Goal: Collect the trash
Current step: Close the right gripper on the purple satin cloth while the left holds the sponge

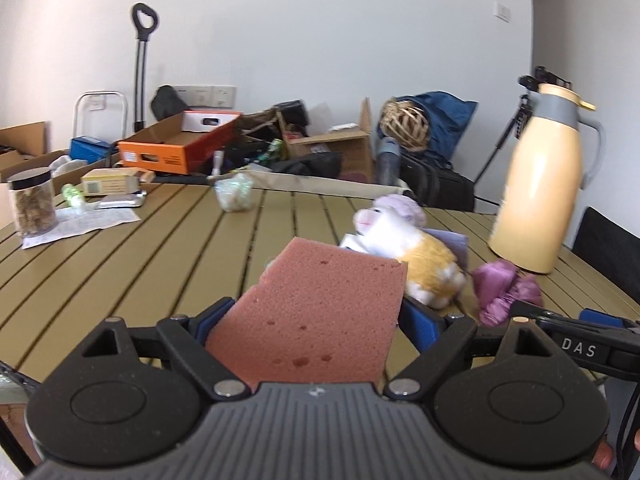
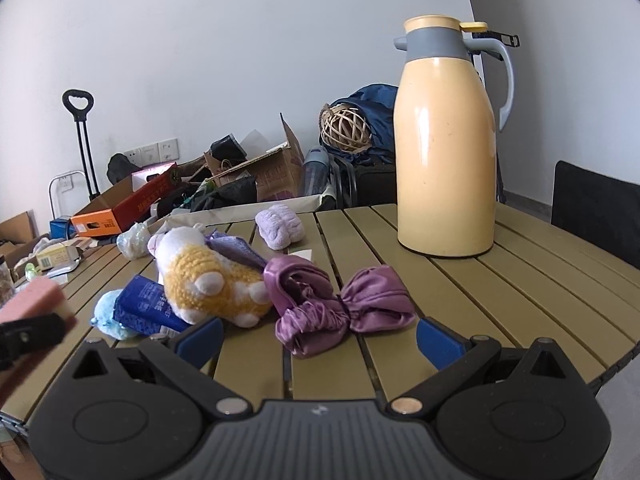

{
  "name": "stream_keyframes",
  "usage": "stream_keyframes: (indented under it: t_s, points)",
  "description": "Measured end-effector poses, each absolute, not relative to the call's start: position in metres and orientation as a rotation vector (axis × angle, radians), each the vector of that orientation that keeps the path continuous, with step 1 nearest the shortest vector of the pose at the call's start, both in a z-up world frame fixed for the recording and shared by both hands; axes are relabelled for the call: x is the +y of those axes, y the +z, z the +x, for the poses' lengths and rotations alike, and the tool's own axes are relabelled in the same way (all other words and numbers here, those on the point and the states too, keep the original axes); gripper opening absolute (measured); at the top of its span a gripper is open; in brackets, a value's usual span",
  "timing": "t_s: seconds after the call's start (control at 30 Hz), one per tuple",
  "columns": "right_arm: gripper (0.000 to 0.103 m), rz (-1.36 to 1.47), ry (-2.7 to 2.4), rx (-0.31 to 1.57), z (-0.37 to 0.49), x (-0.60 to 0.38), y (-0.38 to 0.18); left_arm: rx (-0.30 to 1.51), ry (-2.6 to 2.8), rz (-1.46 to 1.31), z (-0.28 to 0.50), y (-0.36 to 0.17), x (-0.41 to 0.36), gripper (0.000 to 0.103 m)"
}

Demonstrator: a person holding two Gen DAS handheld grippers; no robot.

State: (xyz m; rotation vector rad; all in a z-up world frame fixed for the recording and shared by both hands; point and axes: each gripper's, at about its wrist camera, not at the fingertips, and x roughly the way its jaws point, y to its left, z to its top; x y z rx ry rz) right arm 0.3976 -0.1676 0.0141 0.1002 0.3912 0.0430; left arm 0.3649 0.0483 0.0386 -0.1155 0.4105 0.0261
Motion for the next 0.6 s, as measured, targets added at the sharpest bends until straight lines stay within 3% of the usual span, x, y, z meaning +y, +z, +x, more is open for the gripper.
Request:
stream_keyframes:
  t_s: [0.23,0.6]
  points:
    - [0.103,0.051,0.007,0.396,0.422,-0.166,0.02,0.411,0.096,-0.141,0.37,0.04,0.071,0.088]
    - [0.103,0.064,0.05,0.552,0.483,-0.17,0.009,0.439,0.179,-0.167,0.386,0.039,0.086,0.088]
